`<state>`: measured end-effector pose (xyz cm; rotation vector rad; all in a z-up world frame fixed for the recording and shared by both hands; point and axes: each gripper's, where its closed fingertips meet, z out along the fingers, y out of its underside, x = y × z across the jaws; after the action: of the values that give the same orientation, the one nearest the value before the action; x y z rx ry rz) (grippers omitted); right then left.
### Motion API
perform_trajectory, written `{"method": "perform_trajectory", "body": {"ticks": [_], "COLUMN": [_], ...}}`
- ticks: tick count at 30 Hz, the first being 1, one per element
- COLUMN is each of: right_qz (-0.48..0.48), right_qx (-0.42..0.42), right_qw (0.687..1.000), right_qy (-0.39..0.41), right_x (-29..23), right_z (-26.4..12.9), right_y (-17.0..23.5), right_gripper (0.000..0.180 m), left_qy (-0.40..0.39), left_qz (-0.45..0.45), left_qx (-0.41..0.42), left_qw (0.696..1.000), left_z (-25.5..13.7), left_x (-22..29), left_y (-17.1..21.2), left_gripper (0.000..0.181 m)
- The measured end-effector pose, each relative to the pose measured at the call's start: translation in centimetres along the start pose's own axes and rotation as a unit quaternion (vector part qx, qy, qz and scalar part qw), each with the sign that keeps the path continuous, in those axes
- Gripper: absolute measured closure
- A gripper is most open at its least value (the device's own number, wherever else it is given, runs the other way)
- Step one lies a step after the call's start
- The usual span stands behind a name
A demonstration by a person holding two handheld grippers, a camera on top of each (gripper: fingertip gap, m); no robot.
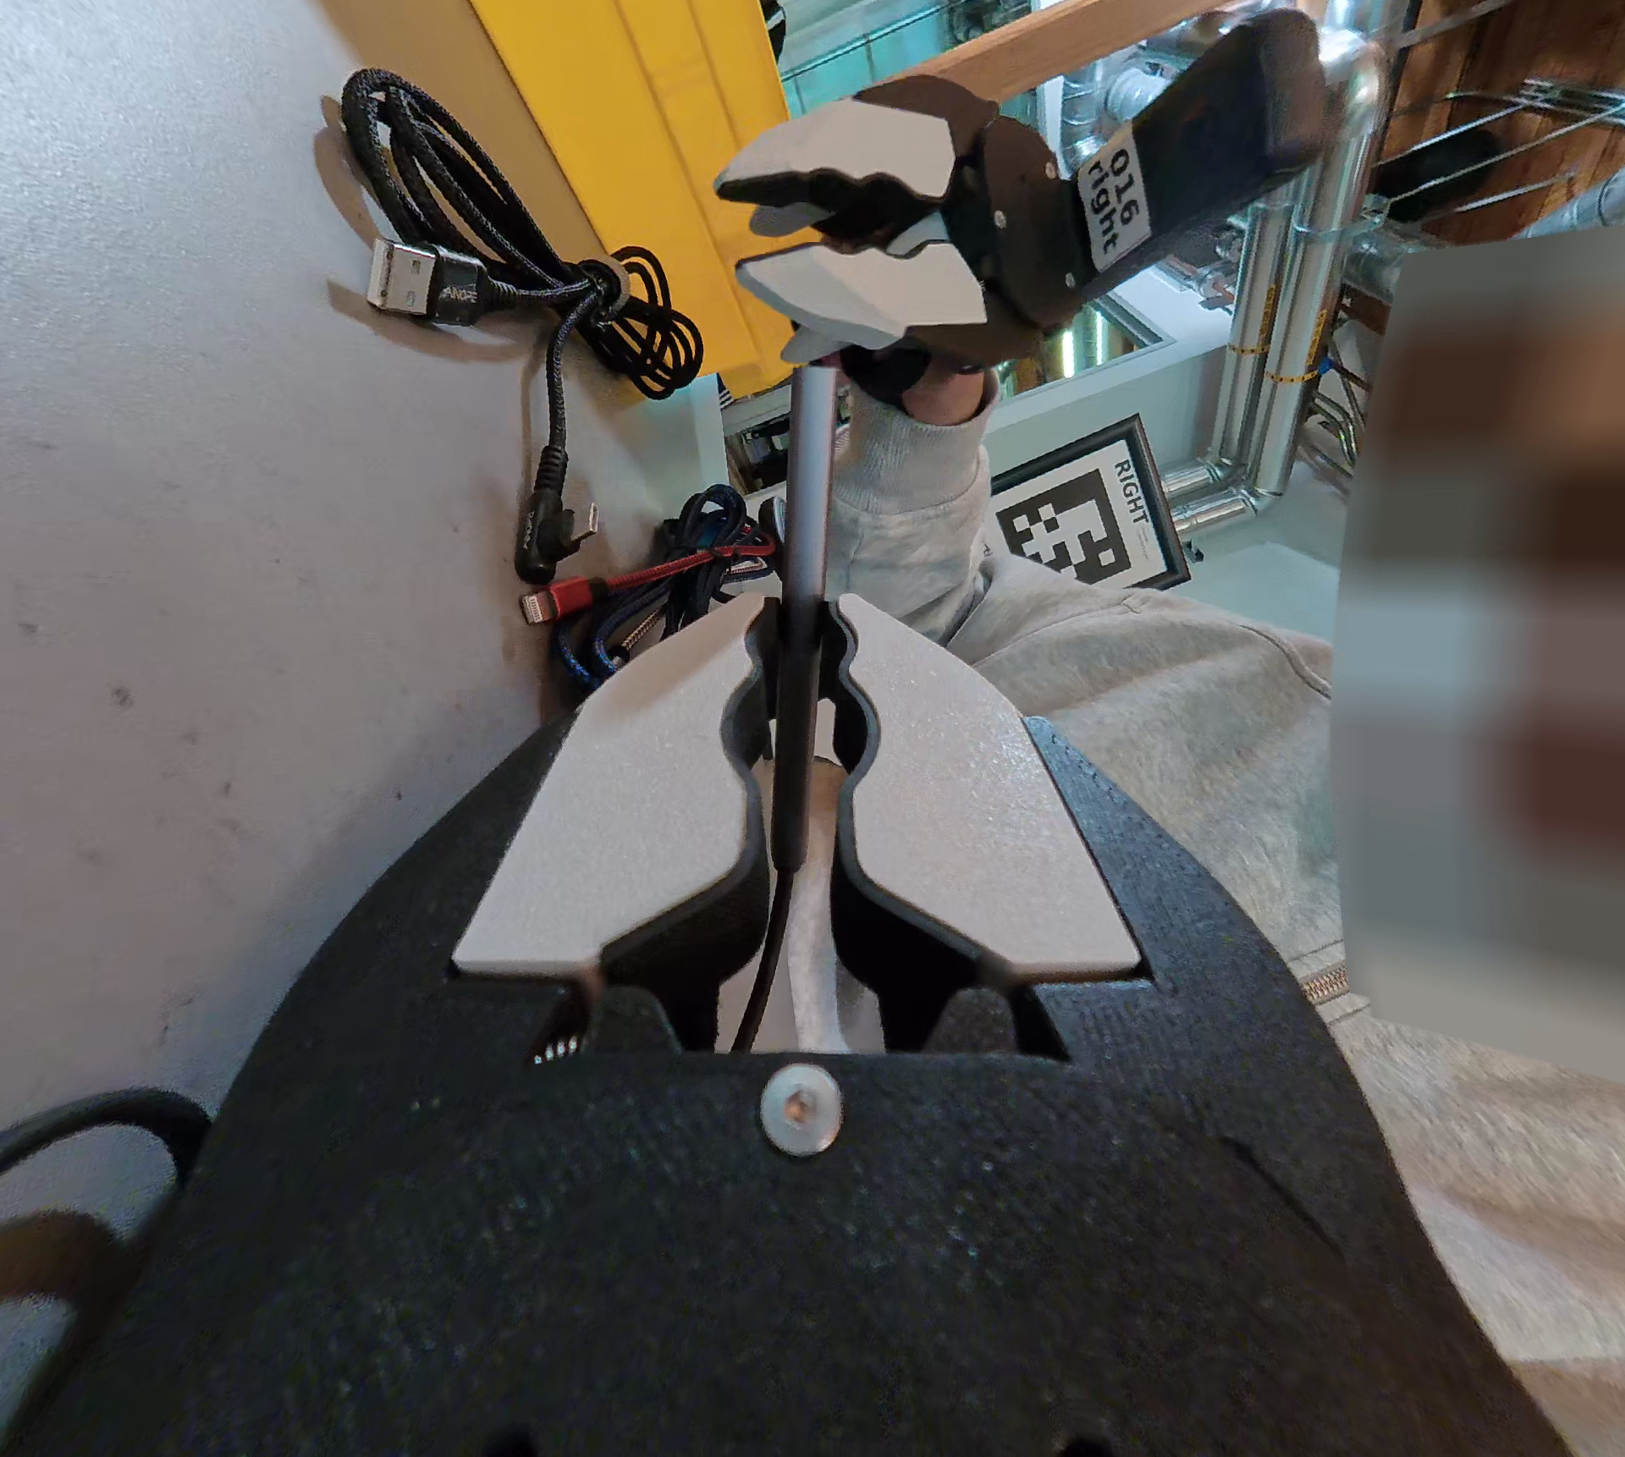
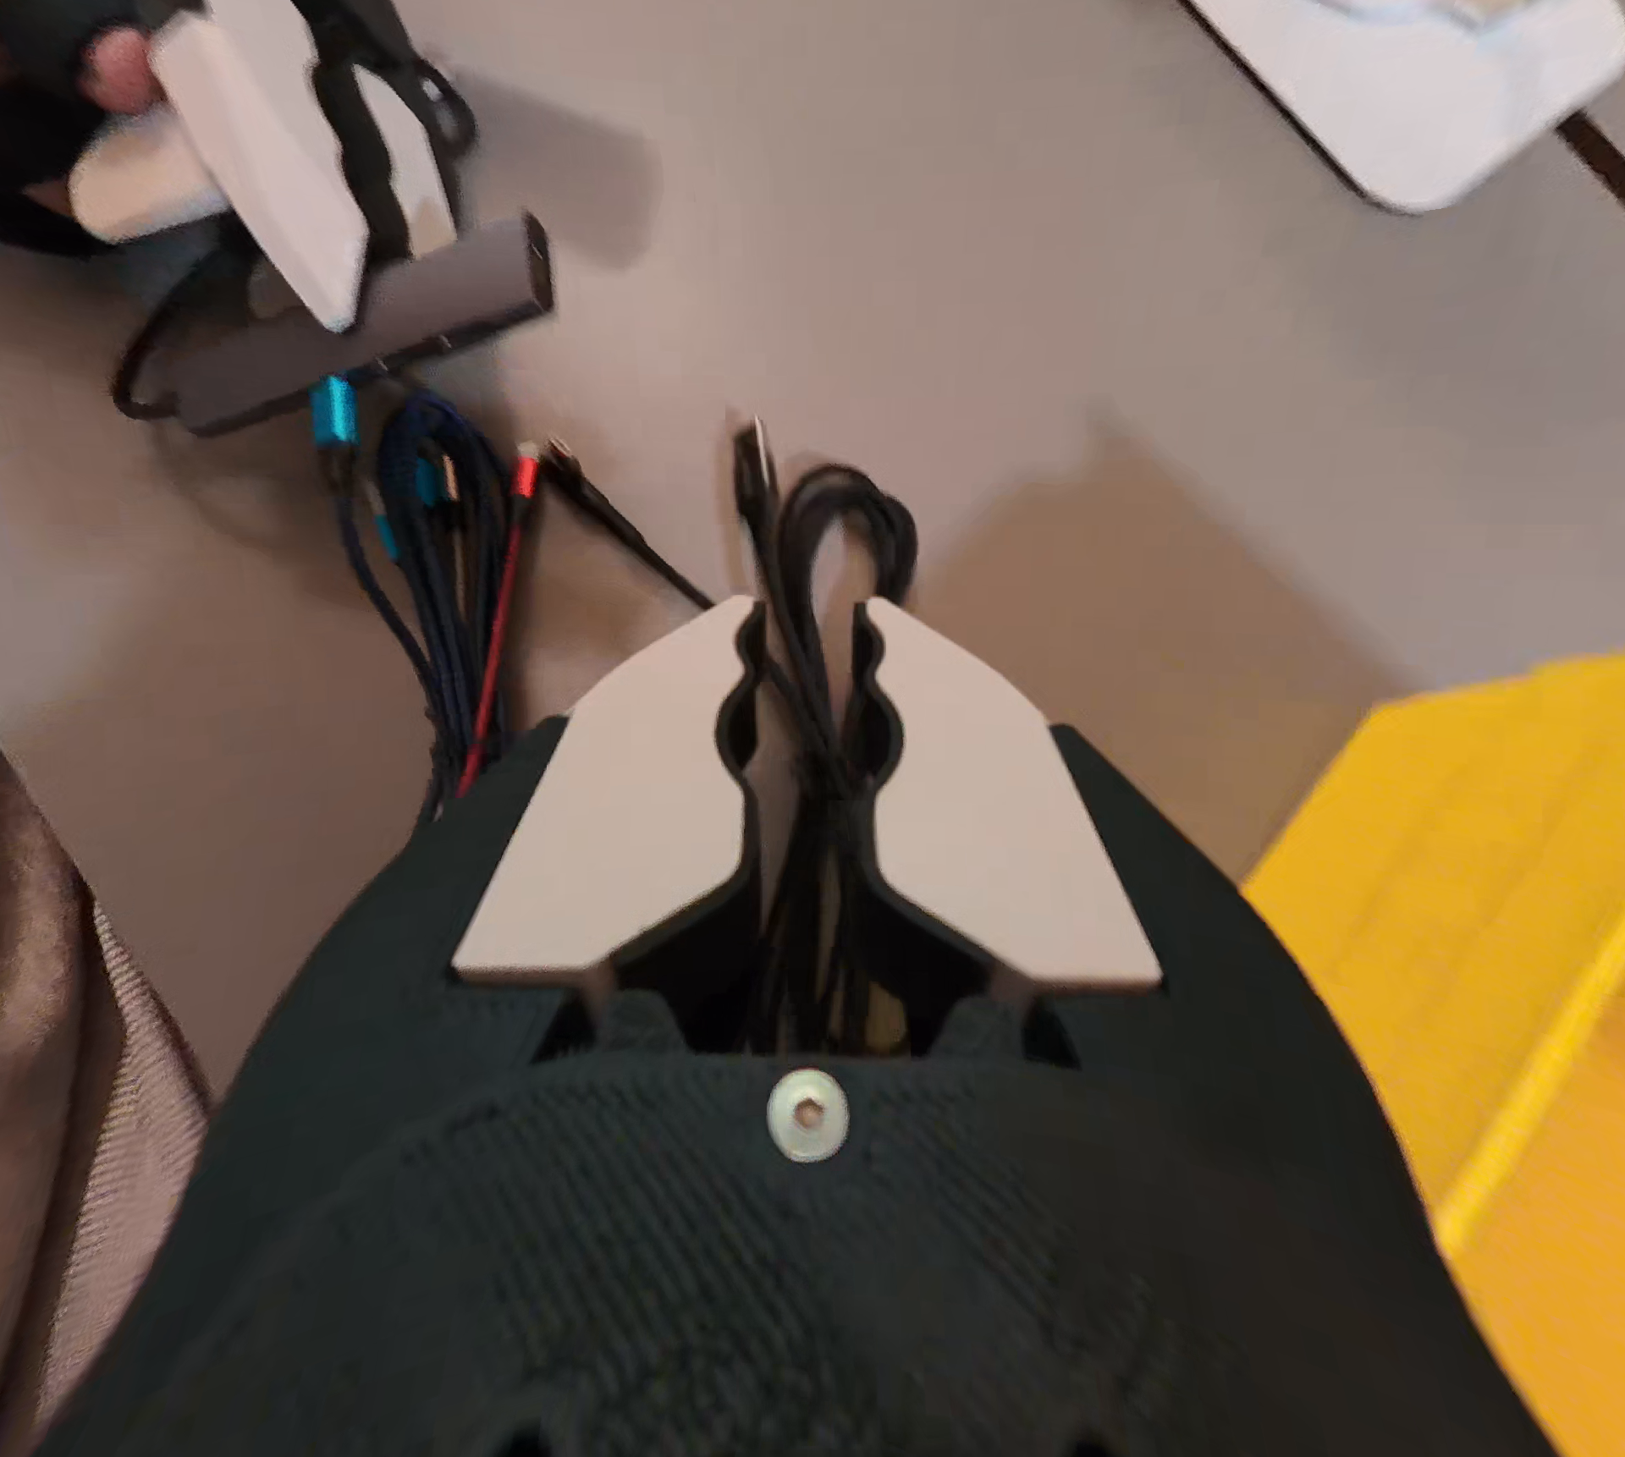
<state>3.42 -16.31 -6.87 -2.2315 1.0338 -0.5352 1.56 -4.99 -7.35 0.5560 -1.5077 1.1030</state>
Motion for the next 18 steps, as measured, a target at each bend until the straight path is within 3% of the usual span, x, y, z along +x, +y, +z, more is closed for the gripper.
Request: {"method": "perform_trajectory", "body": {"ticks": [1,5,10,13,16,18], "right_qz": [0.008,0.019,0.023,-0.015,-0.016,-0.007], "right_qx": [-0.022,-0.106,-0.155,-0.201,-0.182,-0.18], "right_qw": [1.0,0.994,0.988,0.977,0.981,0.982], "right_qy": [0.007,0.004,0.01,0.066,0.059,0.06], "right_x": [0.4,0.8,0.3,1.3,0.7,0.8], "right_z": [-0.4,-0.5,1.3,1.9,2.5,2.6], "right_y": [1.0,4.3,5.9,7.2,6.6,6.5], "right_gripper": [0.161,0.152,0.133,0.137,0.154,0.155], "left_qy": [0.001,0.004,0.004,0.004,0.004,0.005], "left_qz": [0.0,-0.002,-0.003,-0.003,-0.004,-0.003], "left_qx": [0.0,0.001,0.002,0.002,0.002,0.002], "left_qw": [1.0,1.0,1.0,1.0,1.0,1.0], "left_z": [0.0,0.0,0.0,0.0,0.0,0.0], "left_x": [0.0,0.1,0.1,0.1,0.1,0.1], "left_y": [0.0,0.0,0.0,0.0,-0.1,-0.1], "left_gripper": [0.172,0.172,0.172,0.172,0.172,0.172]}}
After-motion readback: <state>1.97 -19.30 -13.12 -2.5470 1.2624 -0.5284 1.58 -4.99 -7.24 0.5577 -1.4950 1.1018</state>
